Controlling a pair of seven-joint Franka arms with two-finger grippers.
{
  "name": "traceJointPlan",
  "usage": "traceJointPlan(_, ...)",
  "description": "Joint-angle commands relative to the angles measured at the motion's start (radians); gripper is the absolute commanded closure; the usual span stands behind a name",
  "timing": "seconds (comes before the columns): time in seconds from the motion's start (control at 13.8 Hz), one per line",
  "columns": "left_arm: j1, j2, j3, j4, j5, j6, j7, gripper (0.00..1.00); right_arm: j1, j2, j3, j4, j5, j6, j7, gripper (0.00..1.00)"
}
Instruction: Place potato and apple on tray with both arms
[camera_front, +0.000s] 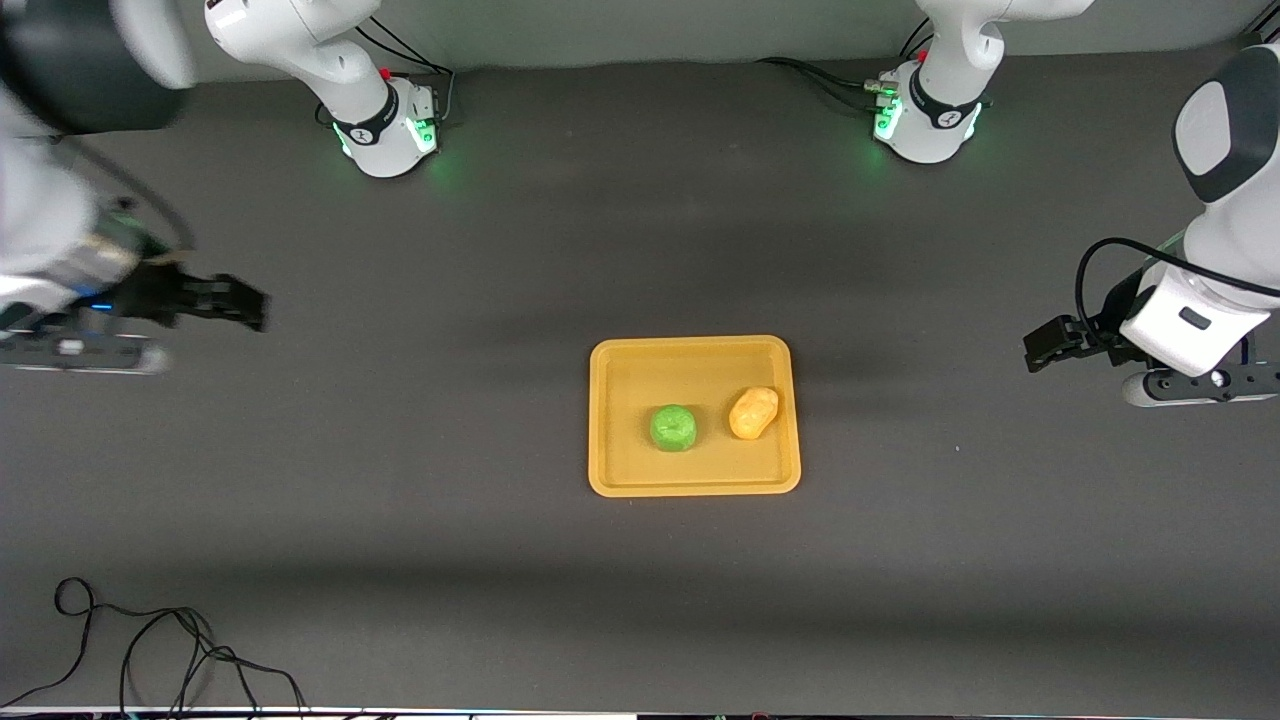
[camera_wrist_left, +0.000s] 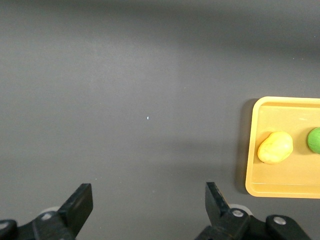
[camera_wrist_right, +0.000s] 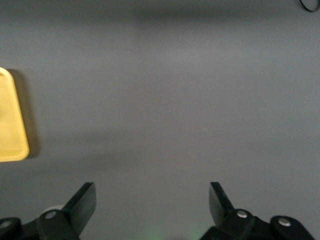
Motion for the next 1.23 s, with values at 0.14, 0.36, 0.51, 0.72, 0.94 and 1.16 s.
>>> traceJointPlan(0.14, 0.004, 0.009, 0.003, 0.023, -0.011, 0.000, 0.016, 0.00, -0.363, -0.091, 0.266, -0.126, 0.006, 0.076, -0.122, 0.00)
traceJointPlan(0.36, 0.004, 0.009, 0.003, 0.023, -0.011, -0.001, 0.017, 0.00, -0.417, -0.103, 0.315, -0.148, -0.003, 0.092, -0.130, 0.00)
traceJointPlan(0.51, 0.007, 0.006, 0.004, 0.021, -0.009, -0.003, 0.026, 0.00, -0.420, -0.089, 0.314, -0.140, -0.005, 0.092, -0.130, 0.00)
traceJointPlan(0.72, 0.017, -0.010, 0.012, 0.012, -0.011, -0.004, 0.121, 0.00, -0.384, -0.071, 0.309, -0.120, -0.017, 0.089, -0.127, 0.00)
traceJointPlan(0.94, 0.028, -0.052, 0.012, -0.007, -0.009, -0.019, 0.137, 0.00, -0.370, -0.071, 0.295, -0.120, -0.025, 0.083, -0.121, 0.00)
traceJointPlan(1.16, 0.048, -0.087, 0.012, -0.039, -0.009, -0.016, 0.189, 0.00, -0.382, -0.072, 0.285, -0.122, -0.012, 0.080, -0.127, 0.00)
